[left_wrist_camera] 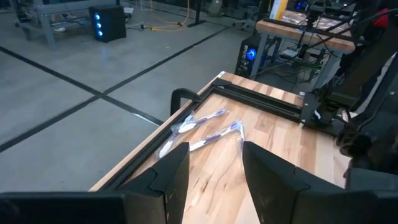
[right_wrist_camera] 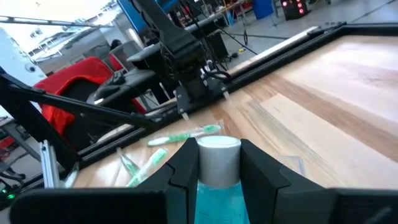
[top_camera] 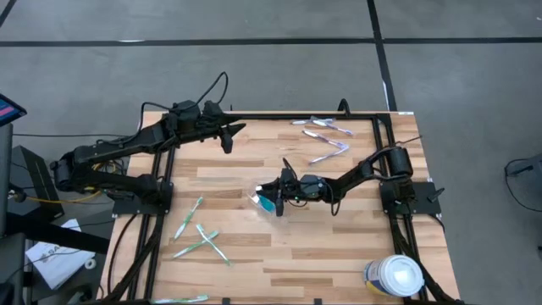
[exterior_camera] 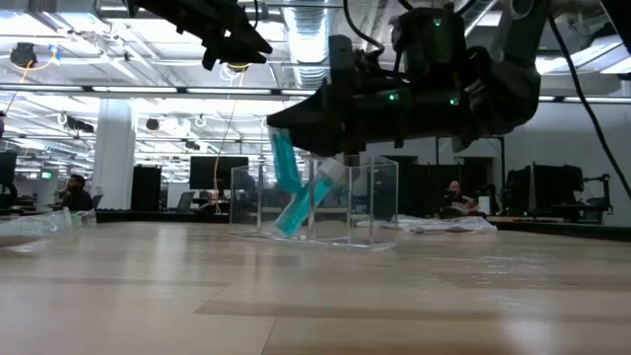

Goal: Pick & Place toothbrushing station
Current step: Put the blue mouthwash bottle into the transparent organizer

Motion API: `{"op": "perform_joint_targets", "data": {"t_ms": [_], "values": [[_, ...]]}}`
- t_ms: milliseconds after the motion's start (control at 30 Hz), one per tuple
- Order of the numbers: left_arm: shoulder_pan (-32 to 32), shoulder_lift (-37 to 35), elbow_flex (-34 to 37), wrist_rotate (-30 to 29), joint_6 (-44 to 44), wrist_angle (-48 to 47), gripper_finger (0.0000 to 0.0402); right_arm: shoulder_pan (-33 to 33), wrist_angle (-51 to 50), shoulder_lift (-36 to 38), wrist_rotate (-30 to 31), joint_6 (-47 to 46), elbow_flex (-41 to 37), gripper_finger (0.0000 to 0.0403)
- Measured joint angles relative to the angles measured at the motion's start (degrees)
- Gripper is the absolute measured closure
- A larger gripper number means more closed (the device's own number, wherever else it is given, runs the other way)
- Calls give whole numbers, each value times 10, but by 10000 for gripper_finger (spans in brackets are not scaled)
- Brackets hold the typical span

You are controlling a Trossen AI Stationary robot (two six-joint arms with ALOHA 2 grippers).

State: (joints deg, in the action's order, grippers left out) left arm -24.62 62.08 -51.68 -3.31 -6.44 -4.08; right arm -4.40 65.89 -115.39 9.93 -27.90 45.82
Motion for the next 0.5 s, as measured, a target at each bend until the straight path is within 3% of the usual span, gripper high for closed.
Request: {"op": "perform_joint_targets", "data": {"t_ms": [500], "values": [[0,0,0,-2,13,0,257,4,-56,14,-26,19,3,326]]}}
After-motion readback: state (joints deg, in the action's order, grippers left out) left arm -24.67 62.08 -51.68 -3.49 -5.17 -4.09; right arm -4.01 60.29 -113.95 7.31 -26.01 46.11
